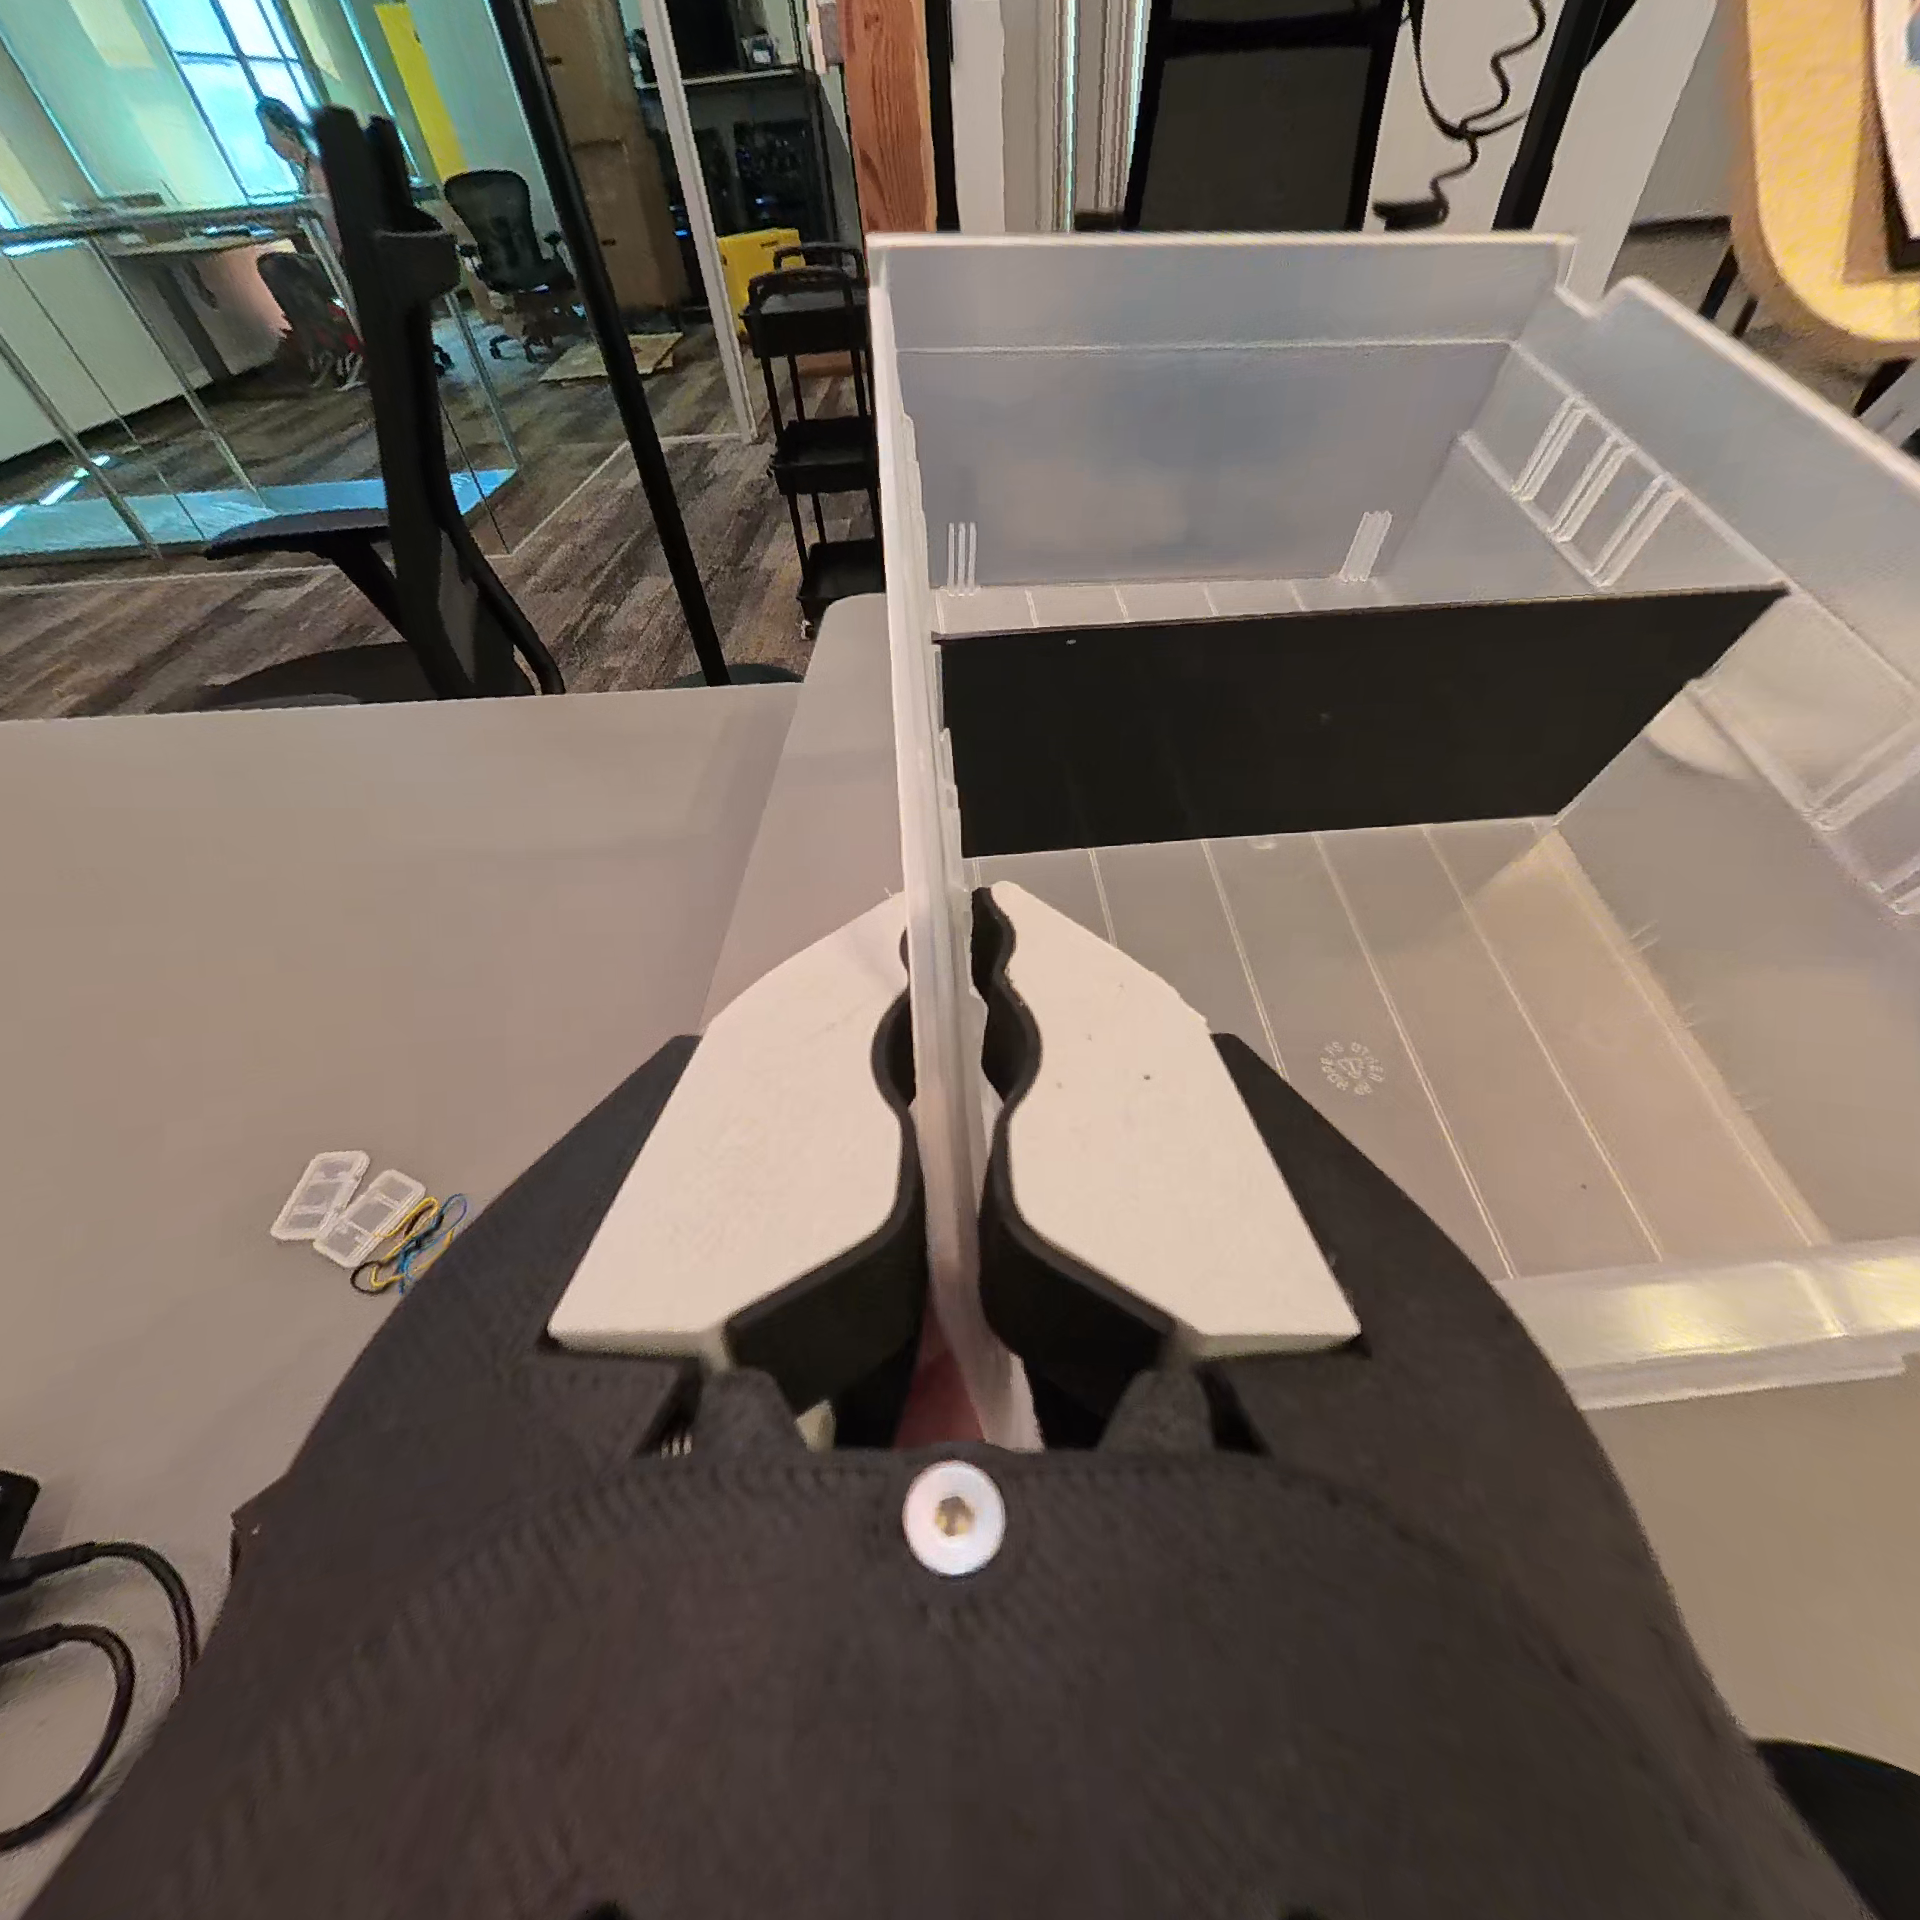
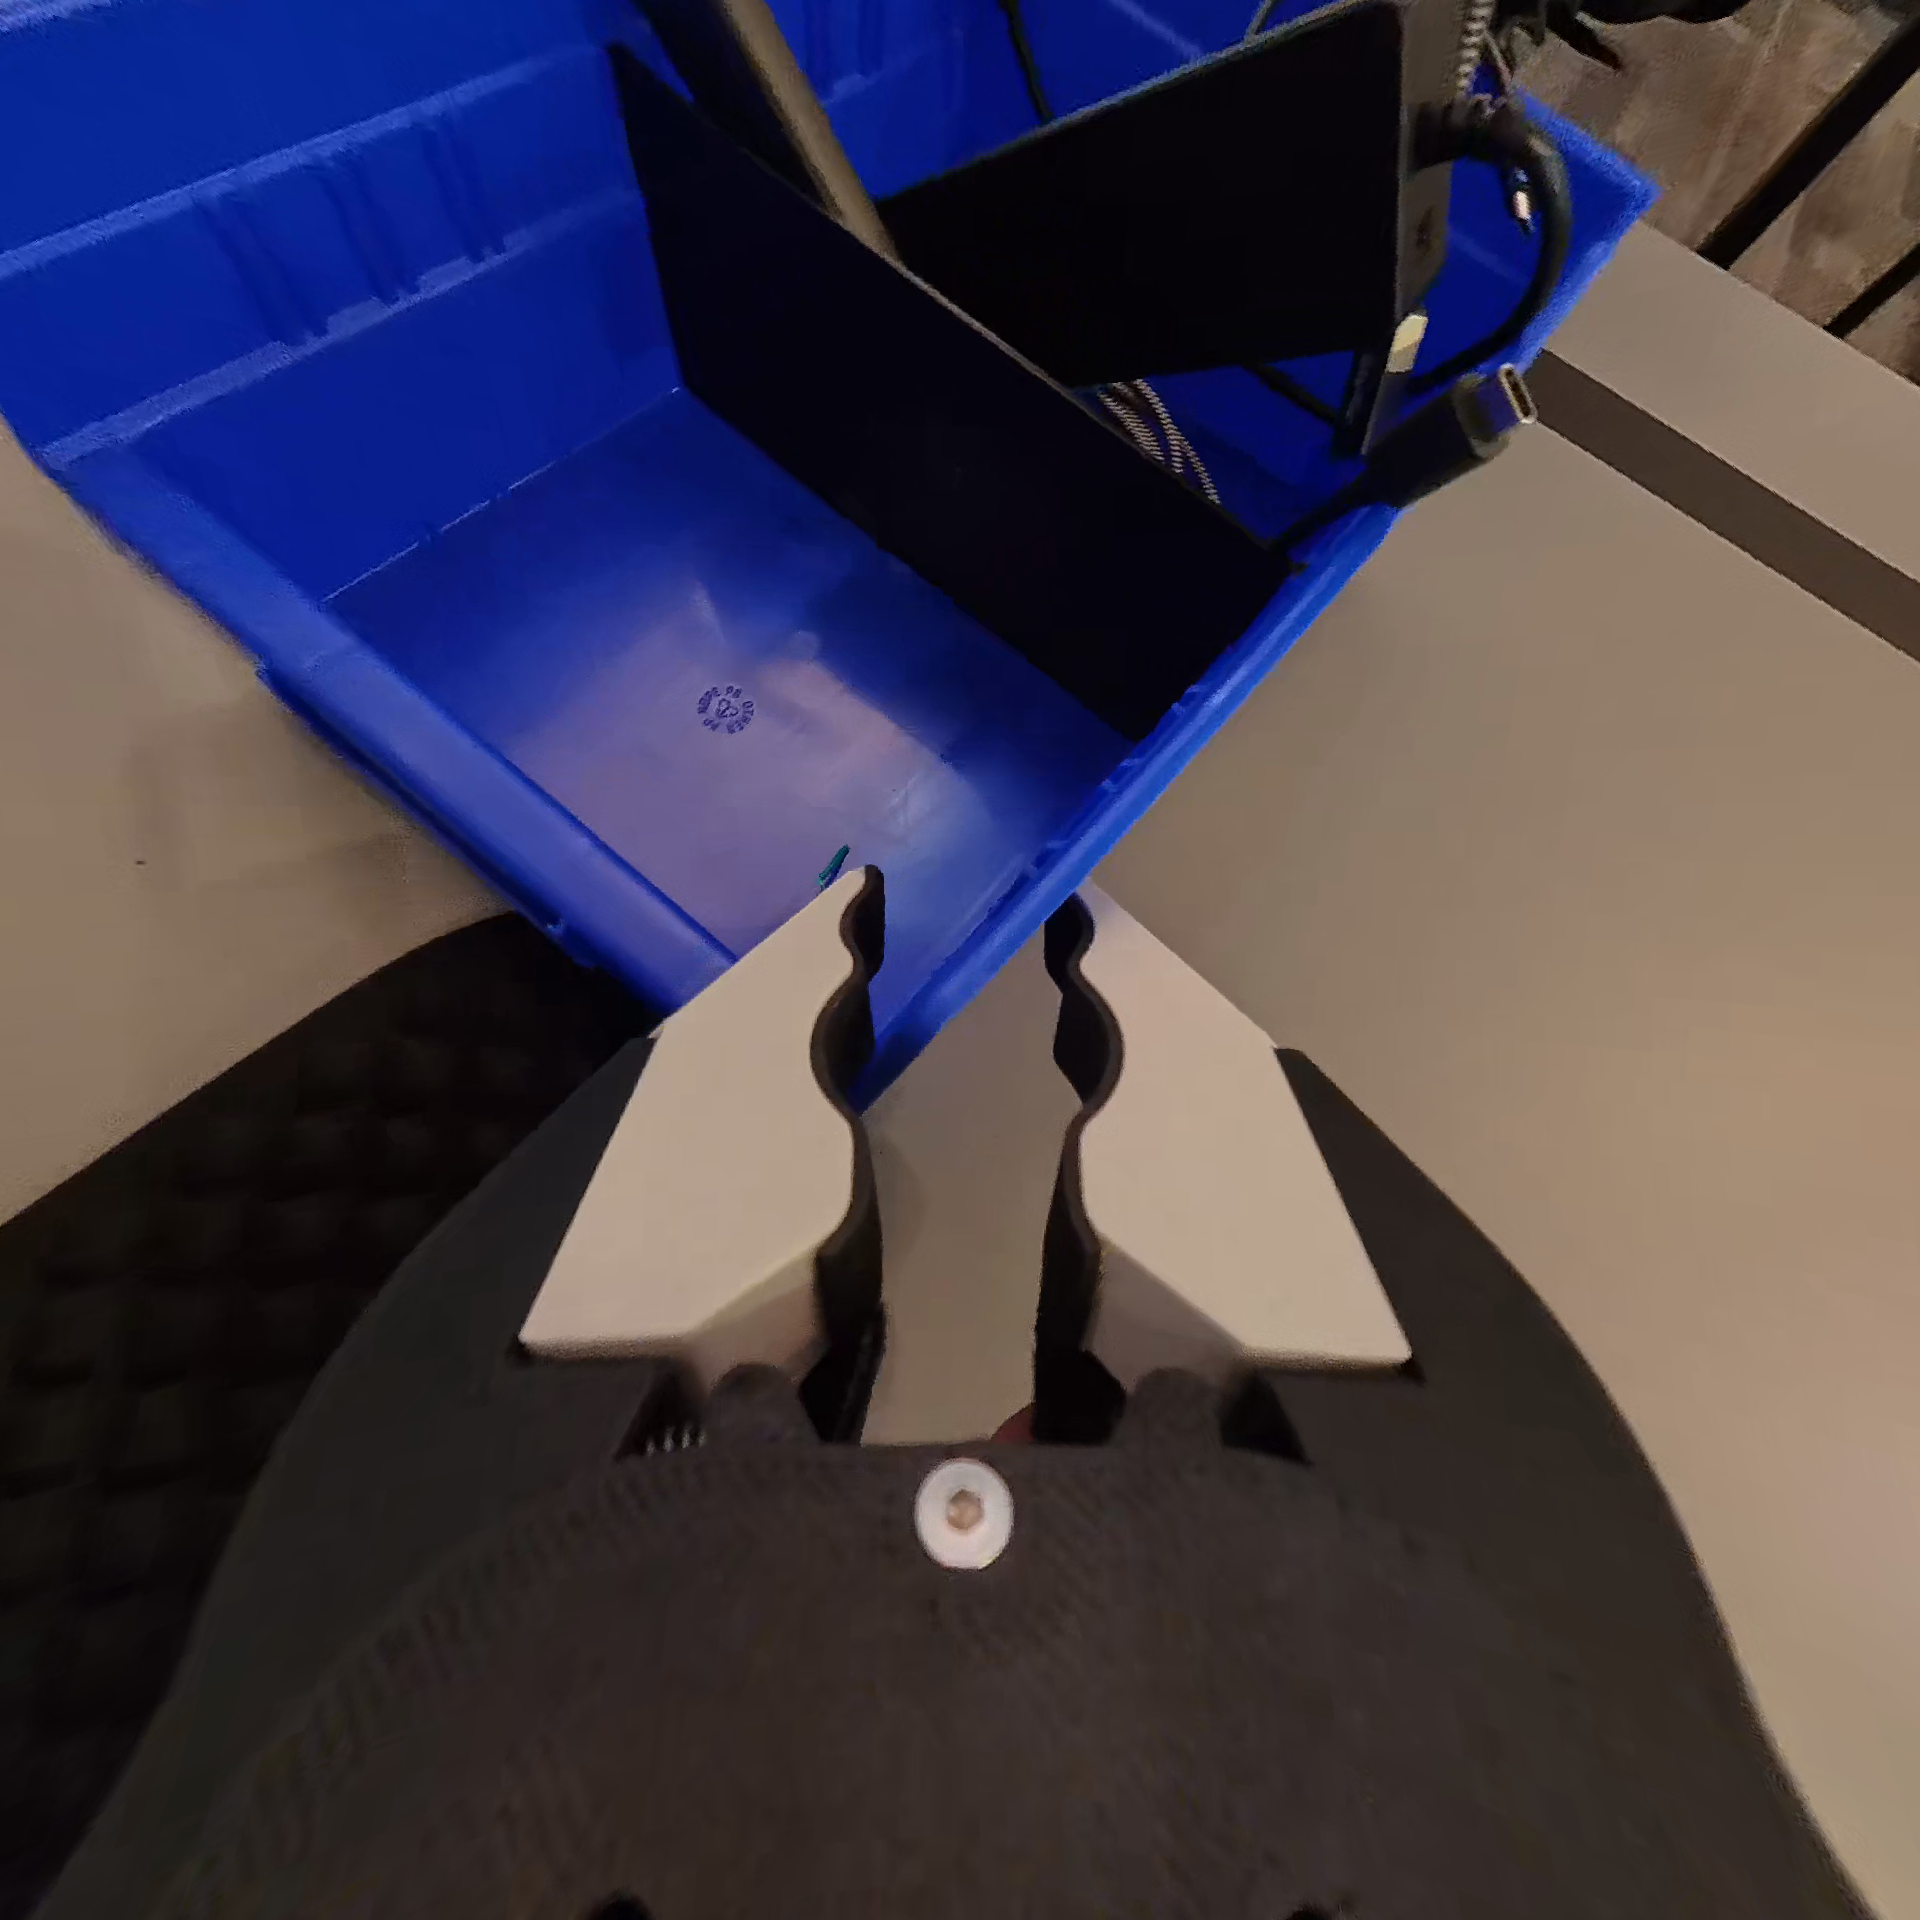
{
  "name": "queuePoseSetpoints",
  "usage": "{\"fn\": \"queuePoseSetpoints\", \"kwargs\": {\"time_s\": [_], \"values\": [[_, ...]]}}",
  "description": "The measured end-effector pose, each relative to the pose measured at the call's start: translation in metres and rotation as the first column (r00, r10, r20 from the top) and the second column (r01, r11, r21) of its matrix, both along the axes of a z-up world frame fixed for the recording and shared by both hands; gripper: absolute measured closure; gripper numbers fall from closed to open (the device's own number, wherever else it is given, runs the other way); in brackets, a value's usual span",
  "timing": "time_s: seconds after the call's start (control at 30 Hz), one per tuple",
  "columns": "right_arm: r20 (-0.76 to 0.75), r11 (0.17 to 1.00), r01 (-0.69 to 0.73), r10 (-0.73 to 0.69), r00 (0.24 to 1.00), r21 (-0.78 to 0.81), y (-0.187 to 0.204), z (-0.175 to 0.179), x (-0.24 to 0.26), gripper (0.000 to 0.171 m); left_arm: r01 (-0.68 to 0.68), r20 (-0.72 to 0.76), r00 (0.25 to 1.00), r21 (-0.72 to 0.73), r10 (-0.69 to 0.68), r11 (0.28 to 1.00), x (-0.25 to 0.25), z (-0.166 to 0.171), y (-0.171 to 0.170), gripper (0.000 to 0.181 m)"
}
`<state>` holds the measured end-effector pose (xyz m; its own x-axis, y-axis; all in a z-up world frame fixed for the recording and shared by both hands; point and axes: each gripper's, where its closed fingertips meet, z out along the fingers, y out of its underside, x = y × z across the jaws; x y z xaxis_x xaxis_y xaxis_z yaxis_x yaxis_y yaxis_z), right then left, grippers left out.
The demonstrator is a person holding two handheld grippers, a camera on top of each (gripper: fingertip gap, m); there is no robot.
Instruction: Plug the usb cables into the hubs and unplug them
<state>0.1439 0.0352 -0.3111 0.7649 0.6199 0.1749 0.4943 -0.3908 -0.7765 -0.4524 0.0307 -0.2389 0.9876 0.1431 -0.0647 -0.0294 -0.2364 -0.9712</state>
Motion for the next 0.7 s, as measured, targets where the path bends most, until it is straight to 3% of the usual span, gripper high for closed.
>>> {"fn": "queuePoseSetpoints", "kwargs": {"time_s": [0.33,0.7], "values": [[0.089,0.995,-0.098,0.097,0.991,-0.002,-0.007,-0.003,-0.055,0.135,-0.069,0.075,0.995,0.095,0.062,0.993,-0.018,0.012,-0.030,0.177],[0.162,0.972,-0.235,0.236,0.958,-0.027,-0.015,-0.005,-0.139,0.135,-0.132,0.135,0.985,0.154,0.111,0.979,-0.045,0.010,-0.038,0.177]]}}
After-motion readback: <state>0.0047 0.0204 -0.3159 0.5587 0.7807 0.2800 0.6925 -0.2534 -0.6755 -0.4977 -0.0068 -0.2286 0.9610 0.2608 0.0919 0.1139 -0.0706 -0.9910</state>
